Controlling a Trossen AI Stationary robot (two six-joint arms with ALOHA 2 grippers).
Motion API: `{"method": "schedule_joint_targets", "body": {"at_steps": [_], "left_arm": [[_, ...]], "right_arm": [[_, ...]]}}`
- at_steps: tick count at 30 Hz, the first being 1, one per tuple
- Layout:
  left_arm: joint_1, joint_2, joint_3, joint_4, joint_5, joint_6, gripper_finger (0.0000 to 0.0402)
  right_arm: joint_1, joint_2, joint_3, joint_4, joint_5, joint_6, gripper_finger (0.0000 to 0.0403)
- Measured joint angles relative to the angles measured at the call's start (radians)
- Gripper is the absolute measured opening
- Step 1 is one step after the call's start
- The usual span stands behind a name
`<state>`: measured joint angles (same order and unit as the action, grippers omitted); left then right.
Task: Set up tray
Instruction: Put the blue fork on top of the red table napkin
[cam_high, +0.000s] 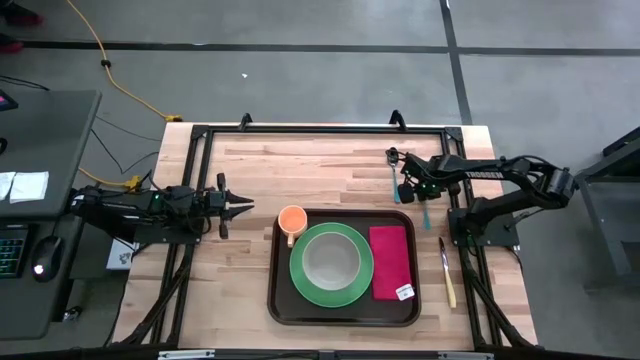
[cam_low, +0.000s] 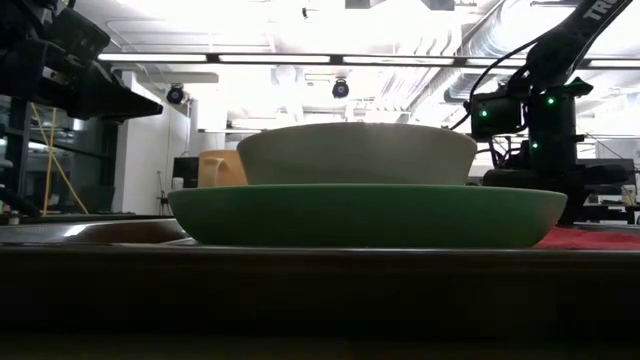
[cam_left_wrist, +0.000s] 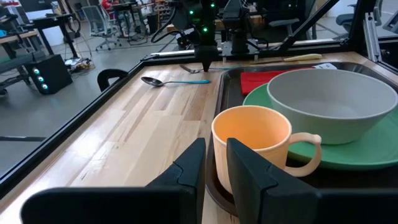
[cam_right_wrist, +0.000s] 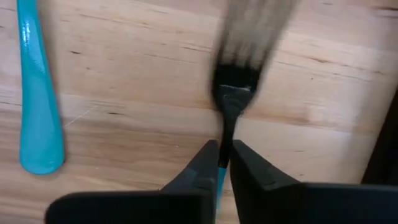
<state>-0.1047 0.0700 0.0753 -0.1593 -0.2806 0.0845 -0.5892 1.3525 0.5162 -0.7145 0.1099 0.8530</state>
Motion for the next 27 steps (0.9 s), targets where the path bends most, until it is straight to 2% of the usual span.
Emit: {"method": "schedule_joint_targets", "body": {"at_steps": [3,13,27], "left_arm": [[0.000,0.000,0.000,0.000,0.000,0.000,0.0097],[0.000,0.000,0.000,0.000,0.000,0.000,0.0097],[0.000,0.000,0.000,0.000,0.000,0.000,0.0097]], "right_arm": [[0.000,0.000,0.000,-0.003,0.001,-0.001,0.0003],[0.000,0.000,0.003,-0.012,-0.003,-0.014,0.0003],[0.000,0.004,0.164,-0.147,-0.022,-0.045,0.0001]]}}
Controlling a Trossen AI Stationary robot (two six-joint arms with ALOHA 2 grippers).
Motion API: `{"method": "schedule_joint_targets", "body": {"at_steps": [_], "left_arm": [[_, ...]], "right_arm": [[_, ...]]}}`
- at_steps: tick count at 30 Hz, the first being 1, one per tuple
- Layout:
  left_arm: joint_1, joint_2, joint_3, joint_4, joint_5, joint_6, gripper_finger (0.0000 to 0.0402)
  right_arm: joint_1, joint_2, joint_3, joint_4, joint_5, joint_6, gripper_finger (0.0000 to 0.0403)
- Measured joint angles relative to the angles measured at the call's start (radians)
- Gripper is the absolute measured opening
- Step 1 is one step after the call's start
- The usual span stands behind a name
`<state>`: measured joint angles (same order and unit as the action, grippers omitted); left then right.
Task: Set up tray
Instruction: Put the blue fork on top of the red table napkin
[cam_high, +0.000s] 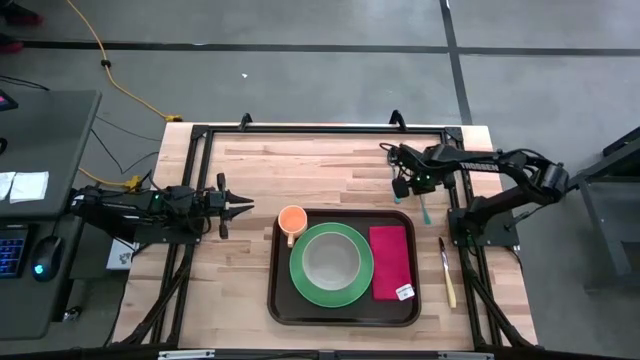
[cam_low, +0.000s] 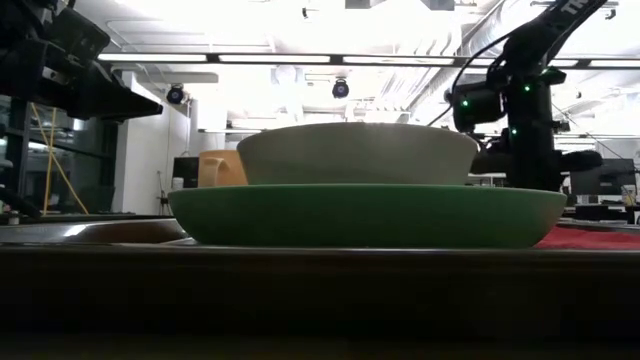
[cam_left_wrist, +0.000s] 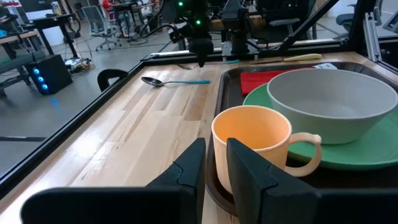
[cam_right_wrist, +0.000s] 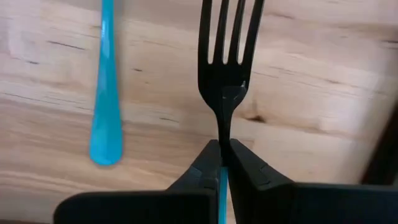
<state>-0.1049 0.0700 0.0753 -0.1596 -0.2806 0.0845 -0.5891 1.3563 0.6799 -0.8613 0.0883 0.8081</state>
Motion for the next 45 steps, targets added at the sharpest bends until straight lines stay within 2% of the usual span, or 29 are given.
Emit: {"method": "schedule_joint_targets", "body": {"at_steps": [8,19,45], "left_arm": [[0.000,0.000,0.000,0.000,0.000,0.000,0.0097],[0.000,0.000,0.000,0.000,0.000,0.000,0.0097],[0.000,0.000,0.000,0.000,0.000,0.000,0.0097]], "right_arm": [[0.001,-0.001,0.100,-0.137,0.005,0.002,0.0001],[0.017,-0.002,0.187,-0.227,-0.019,0.039,0.0003],[0.399,-0.003,0.189,-0.220,-0.120,0.452,0.0003]]}}
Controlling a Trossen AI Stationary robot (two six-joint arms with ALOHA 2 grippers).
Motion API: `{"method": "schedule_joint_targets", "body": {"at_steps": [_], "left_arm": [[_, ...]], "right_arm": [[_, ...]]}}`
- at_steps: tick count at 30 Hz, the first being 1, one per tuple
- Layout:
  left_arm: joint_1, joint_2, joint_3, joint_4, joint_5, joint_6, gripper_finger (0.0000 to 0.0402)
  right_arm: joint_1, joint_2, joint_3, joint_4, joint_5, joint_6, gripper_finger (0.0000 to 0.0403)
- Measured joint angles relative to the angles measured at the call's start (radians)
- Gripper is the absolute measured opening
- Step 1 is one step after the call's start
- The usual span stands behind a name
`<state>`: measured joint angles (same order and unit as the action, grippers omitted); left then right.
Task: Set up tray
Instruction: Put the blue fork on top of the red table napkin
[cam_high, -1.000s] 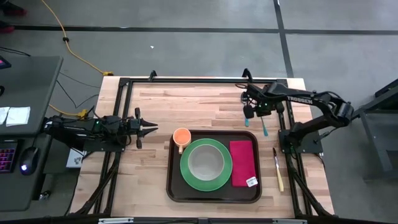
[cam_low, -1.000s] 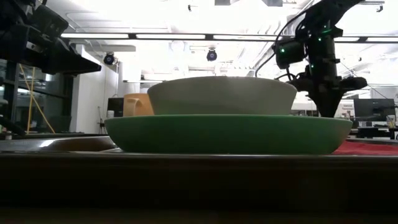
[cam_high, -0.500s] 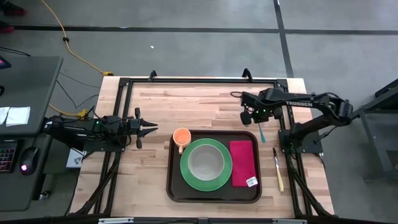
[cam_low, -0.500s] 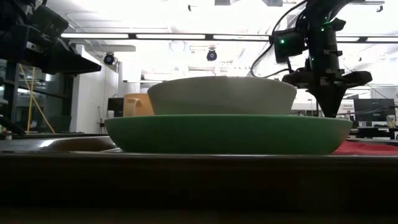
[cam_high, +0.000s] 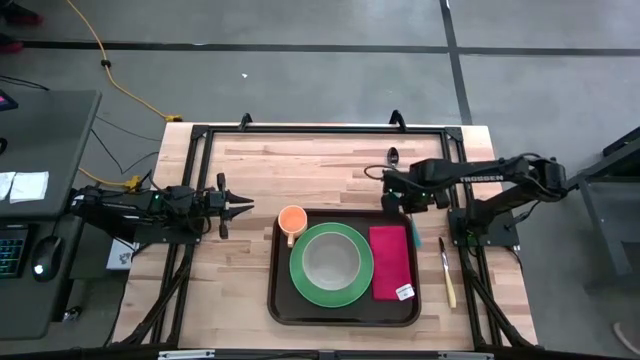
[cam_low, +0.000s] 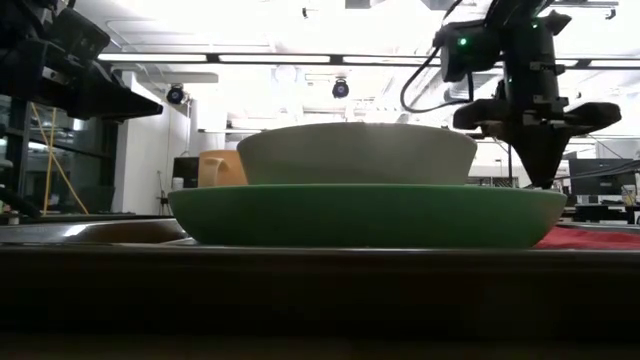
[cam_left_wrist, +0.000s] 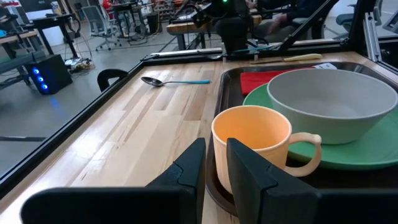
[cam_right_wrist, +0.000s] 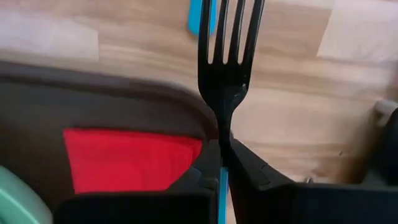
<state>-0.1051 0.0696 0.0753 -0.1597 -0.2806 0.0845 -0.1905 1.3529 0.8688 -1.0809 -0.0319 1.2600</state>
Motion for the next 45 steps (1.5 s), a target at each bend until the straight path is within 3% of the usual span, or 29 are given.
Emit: {"method": "schedule_joint_targets", "body": {"at_steps": [12,26,38,45], "left_arm": [[0.000,0.000,0.000,0.000,0.000,0.025,0.0097],[0.000,0.000,0.000,0.000,0.000,0.074,0.0097],[0.000,0.000,0.000,-0.001,0.018,0.041,0.0097],[0.000,0.000,0.000,-0.001,0.062,0.039,0.0097]], "right_arm": [[0.141,0.000,0.001,0.055,-0.004,0.171,0.0002],[0.185,0.002,0.001,0.107,-0.004,0.225,0.0003],[0.297,0.151,0.002,0.376,-0.066,0.390,0.0003],[0.373,0.192,0.002,0.394,-0.122,0.500,0.0004]]}}
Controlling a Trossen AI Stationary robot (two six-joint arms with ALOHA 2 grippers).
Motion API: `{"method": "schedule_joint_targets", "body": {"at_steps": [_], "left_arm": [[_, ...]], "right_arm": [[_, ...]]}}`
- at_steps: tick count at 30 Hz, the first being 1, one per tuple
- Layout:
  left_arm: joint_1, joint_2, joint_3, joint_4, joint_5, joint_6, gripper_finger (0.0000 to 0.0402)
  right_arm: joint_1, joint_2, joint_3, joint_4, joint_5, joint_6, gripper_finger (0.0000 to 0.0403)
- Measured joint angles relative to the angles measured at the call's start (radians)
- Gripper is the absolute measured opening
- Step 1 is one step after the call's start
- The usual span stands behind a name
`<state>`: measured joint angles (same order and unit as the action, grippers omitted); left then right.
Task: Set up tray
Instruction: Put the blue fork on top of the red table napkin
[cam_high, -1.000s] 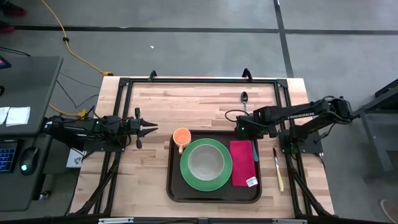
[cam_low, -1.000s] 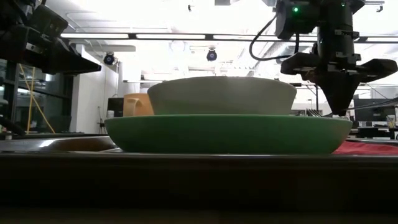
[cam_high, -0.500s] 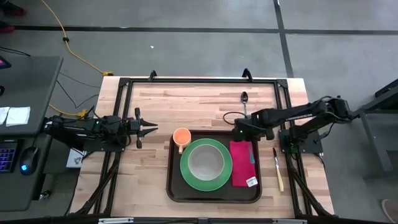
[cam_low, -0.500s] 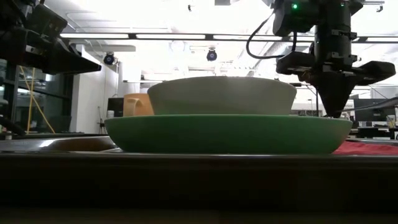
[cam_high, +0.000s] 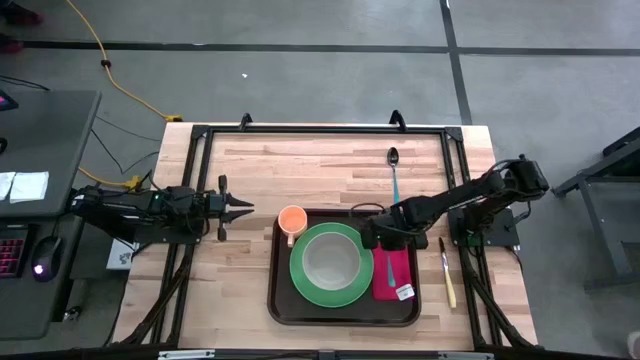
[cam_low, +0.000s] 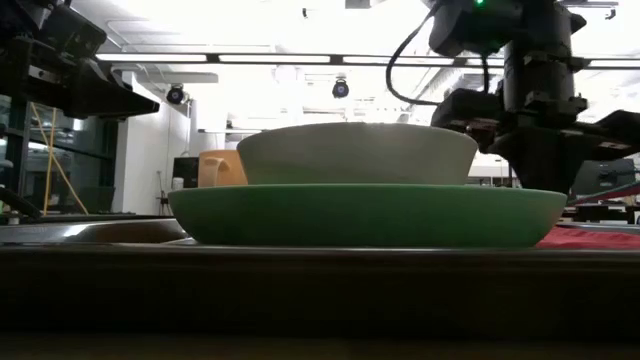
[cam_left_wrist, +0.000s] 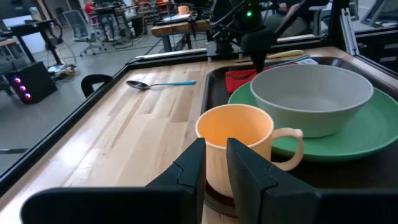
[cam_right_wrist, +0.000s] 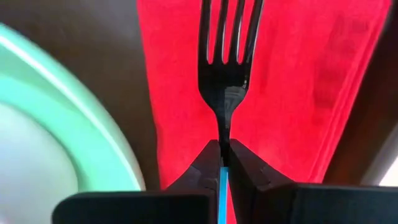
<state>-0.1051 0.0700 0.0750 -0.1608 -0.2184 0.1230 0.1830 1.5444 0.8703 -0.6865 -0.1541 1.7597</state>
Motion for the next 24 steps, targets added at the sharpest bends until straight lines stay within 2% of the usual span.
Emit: {"method": "schedule_joint_targets", "body": {"at_steps": [8,19,24], "left_arm": [[0.000,0.000,0.000,0.000,0.000,0.001,0.0097],[0.000,0.000,0.000,0.000,0.000,0.009,0.0097],[0.000,0.000,0.000,0.000,0.000,0.011,0.0097]], "right_arm": [[0.048,0.000,0.000,-0.002,-0.016,0.076,0.0003],[0.049,0.000,0.000,-0.047,-0.005,0.069,0.0002],[0.049,0.000,-0.001,-0.035,0.032,0.062,0.0007]]}}
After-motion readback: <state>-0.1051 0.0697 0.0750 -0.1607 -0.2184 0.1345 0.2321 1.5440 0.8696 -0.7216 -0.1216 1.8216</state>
